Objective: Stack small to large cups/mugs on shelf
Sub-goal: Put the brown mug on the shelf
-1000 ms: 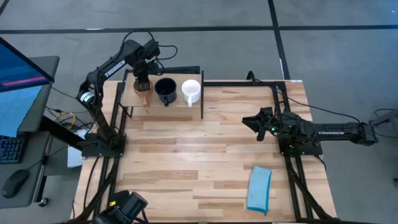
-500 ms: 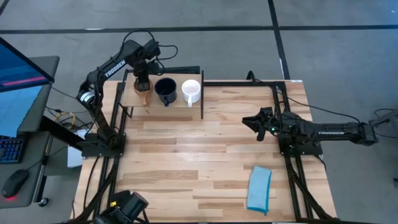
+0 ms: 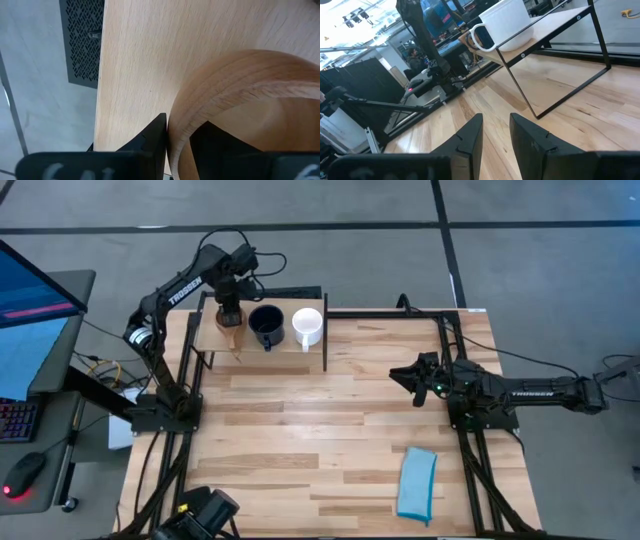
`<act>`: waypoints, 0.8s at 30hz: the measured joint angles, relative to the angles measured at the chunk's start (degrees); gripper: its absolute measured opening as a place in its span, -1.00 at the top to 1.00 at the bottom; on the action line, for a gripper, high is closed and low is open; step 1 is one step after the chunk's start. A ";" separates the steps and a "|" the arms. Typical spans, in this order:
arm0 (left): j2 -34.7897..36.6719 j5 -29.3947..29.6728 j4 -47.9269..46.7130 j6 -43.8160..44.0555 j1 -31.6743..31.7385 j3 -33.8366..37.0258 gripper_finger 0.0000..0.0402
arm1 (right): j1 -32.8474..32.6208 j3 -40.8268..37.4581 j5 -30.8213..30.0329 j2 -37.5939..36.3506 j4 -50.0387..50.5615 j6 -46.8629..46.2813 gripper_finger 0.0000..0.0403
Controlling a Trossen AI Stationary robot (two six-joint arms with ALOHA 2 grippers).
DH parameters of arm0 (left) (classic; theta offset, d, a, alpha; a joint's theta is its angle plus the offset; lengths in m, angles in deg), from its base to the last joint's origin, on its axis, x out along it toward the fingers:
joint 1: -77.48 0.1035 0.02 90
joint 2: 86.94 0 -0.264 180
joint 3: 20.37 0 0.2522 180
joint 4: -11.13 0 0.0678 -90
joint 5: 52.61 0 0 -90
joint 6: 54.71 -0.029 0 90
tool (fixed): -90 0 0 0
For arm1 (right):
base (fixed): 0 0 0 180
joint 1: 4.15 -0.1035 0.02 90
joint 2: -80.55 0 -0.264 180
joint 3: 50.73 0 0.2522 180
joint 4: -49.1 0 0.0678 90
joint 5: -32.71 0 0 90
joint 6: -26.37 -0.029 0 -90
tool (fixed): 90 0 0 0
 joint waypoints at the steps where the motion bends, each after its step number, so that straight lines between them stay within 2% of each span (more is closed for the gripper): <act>1: 0.00 -0.01 0.00 0.00 0.00 0.00 0.66 | 0.00 0.00 0.00 0.00 0.00 0.00 0.41; 14: 0.00 0.01 -0.02 0.35 0.00 0.00 0.62 | 0.02 0.00 0.00 0.00 0.00 -0.01 0.41; 24: 0.00 0.69 -0.07 0.42 0.02 0.00 0.09 | 0.00 0.00 0.00 0.02 0.00 -0.01 0.41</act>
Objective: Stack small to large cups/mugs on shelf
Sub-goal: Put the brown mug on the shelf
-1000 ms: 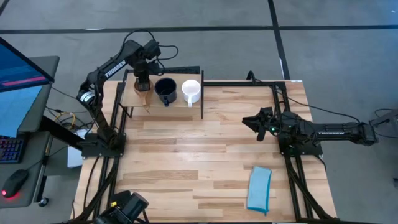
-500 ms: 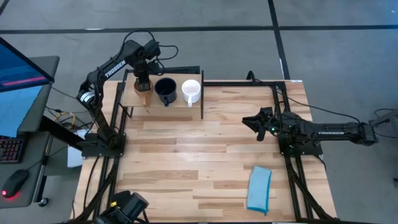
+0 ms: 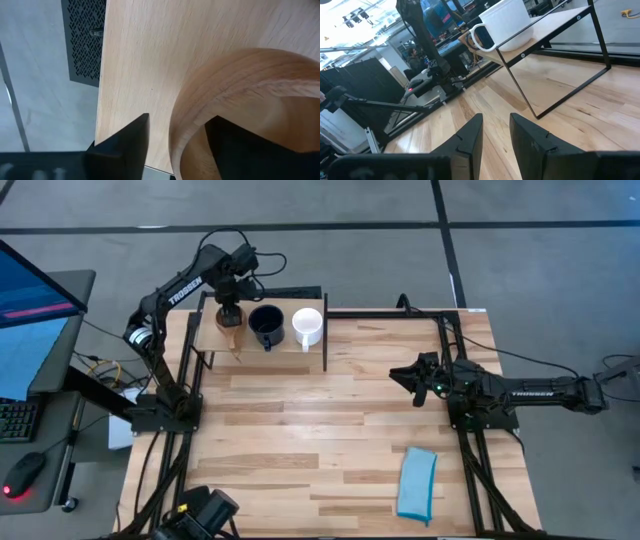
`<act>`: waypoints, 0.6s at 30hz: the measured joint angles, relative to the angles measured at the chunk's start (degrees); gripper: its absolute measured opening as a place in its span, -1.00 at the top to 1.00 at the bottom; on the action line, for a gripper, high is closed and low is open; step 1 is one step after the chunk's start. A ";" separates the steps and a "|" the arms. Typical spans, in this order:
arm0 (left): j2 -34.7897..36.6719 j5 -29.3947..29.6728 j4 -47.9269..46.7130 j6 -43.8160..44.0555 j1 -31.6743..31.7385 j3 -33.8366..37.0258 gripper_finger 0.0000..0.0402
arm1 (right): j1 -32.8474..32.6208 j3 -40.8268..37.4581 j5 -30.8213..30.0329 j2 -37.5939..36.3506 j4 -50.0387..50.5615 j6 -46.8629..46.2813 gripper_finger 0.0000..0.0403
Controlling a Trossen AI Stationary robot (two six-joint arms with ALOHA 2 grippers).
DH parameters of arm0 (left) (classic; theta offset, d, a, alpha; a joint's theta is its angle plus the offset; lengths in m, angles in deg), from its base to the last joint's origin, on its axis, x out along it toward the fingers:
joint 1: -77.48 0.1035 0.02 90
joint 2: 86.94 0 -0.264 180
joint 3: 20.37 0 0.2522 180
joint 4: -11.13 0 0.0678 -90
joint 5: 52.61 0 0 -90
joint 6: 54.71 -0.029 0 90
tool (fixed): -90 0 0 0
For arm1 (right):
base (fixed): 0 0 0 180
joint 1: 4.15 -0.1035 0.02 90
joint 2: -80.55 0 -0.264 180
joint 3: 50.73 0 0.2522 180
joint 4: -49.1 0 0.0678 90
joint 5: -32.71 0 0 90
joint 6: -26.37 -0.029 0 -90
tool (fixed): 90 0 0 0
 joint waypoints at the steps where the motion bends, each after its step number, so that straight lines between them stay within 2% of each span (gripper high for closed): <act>1: 0.00 0.00 0.00 0.00 0.00 0.00 0.06 | 0.02 0.00 0.00 -0.02 0.00 0.00 0.41; 6: 0.00 0.02 0.02 -0.23 0.00 0.00 -0.03 | 0.00 0.00 0.00 -0.01 0.00 0.00 0.41; 18: 0.00 1.62 0.58 -1.53 0.00 0.00 -0.04 | 0.00 0.00 0.00 0.00 0.00 0.00 0.41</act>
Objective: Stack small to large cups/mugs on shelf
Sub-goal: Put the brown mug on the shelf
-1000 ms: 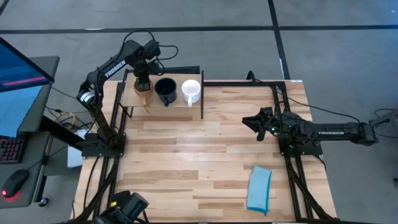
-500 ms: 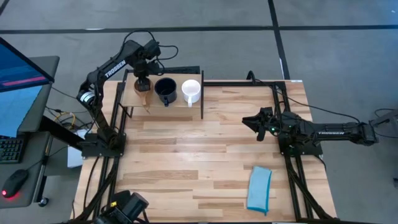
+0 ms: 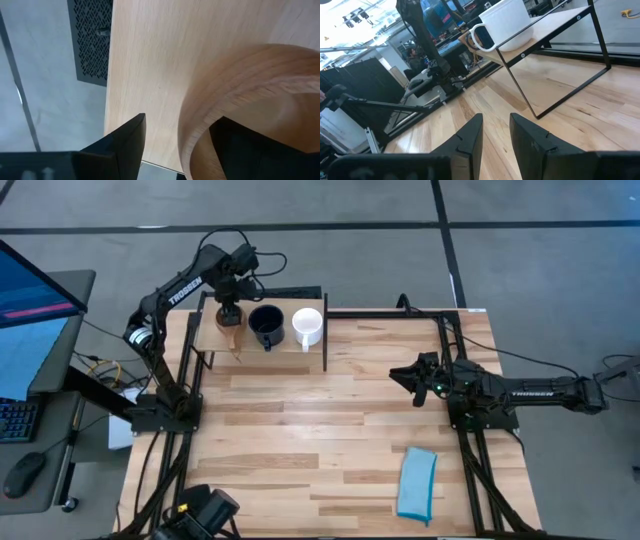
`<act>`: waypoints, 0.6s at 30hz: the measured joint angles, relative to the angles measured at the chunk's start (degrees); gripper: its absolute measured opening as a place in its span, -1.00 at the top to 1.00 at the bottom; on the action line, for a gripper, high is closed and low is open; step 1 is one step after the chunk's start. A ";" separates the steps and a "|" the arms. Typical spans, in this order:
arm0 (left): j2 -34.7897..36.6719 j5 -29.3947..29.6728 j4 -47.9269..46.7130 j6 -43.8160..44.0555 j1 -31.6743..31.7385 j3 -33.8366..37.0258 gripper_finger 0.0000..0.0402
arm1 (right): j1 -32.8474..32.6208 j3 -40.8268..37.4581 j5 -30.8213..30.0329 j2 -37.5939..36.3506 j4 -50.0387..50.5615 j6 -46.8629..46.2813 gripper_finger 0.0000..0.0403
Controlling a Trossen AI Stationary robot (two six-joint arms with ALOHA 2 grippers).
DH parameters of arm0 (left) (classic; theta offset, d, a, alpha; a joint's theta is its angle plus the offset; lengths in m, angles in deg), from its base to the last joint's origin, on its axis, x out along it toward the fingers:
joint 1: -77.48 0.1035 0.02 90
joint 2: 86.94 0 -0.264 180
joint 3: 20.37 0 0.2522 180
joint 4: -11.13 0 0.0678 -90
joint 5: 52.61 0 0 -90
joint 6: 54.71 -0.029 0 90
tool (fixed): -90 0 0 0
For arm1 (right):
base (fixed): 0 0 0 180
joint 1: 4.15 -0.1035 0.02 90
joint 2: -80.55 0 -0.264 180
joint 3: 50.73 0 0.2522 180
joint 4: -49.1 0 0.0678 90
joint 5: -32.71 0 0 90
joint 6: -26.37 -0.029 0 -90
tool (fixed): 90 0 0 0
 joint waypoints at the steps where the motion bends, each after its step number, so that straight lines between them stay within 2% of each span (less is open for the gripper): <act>1: 0.00 0.08 0.07 0.00 0.00 0.00 -0.04 | 0.00 0.00 0.00 0.00 0.00 0.00 0.41; 18: 0.00 -0.54 -1.74 0.09 0.00 -1.12 -0.04 | 0.02 0.00 0.00 -0.01 0.00 0.00 0.41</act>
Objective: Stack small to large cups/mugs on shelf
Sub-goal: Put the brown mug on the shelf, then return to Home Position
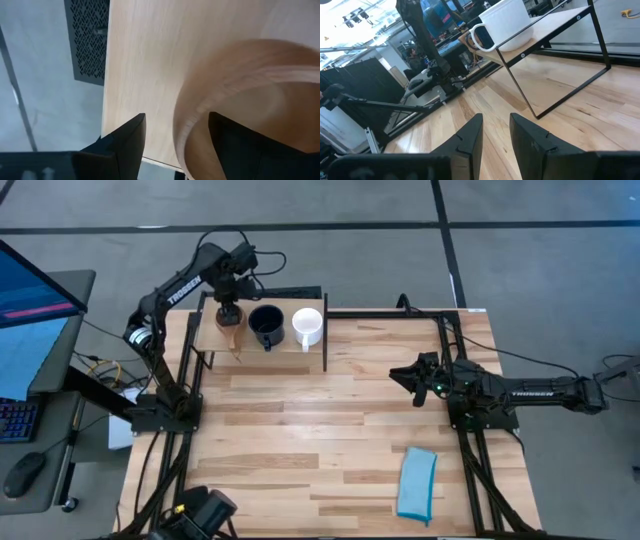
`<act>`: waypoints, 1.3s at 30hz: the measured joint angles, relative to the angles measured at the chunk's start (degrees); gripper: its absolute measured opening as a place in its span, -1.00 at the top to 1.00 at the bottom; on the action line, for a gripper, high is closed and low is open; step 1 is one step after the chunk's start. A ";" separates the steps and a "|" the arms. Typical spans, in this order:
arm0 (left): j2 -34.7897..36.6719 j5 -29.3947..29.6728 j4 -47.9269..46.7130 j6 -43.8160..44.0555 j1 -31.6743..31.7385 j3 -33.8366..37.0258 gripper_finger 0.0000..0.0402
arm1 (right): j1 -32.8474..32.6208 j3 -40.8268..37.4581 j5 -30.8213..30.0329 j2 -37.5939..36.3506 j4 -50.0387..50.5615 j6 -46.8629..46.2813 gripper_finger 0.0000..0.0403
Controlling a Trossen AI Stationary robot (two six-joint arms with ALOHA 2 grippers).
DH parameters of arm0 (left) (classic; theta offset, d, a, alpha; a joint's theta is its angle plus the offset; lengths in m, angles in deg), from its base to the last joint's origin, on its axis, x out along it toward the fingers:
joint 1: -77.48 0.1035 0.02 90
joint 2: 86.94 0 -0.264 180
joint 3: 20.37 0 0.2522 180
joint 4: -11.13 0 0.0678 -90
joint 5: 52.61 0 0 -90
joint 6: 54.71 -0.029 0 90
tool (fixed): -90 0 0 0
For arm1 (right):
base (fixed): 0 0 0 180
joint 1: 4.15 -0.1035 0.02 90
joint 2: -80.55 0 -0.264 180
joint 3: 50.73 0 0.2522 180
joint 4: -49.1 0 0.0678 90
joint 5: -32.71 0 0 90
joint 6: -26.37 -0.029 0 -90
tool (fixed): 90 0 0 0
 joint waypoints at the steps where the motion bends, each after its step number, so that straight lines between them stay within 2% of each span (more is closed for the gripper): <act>1: 0.00 -0.50 -0.37 0.02 0.00 -0.53 -0.04 | 0.00 0.00 0.00 0.02 0.00 0.00 0.41; 18: 1.79 -3.77 -3.91 4.01 0.04 -11.63 -0.04 | 0.05 0.00 0.00 0.00 -0.01 0.00 0.41; 20: 3.46 -7.63 -3.84 4.56 0.64 -12.83 -0.04 | 0.05 0.00 0.00 0.00 -0.01 0.00 0.41; 26: 9.79 -24.04 -1.80 8.77 3.00 -16.61 -0.04 | 0.05 0.00 0.00 0.00 -0.01 0.00 0.41; 31: 16.83 -33.00 2.84 10.78 3.04 -16.63 -0.04 | 0.05 0.00 0.00 0.00 -0.02 0.02 0.41; 36: 23.53 -47.09 7.51 11.29 2.99 -16.36 -0.04 | 0.02 0.00 0.00 0.00 -0.04 0.02 0.41; 39: 27.72 -51.40 9.43 11.94 2.95 -14.16 -0.04 | 0.02 0.00 0.00 0.00 -0.04 0.10 0.41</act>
